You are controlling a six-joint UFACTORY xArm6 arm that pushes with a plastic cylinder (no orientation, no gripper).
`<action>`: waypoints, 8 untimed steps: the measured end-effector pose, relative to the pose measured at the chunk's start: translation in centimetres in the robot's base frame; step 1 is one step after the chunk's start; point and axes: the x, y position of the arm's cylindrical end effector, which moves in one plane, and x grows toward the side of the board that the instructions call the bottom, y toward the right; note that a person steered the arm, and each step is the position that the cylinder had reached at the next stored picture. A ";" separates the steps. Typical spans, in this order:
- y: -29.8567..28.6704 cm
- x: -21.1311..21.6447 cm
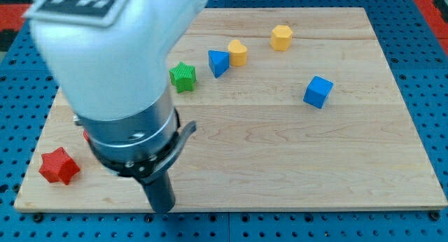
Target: Push the red star below the blue triangle
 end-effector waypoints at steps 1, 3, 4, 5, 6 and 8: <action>-1.5 0.0; -20.0 -0.3; -20.2 -5.4; -14.2 -7.1; -12.2 -6.4; -19.3 -1.4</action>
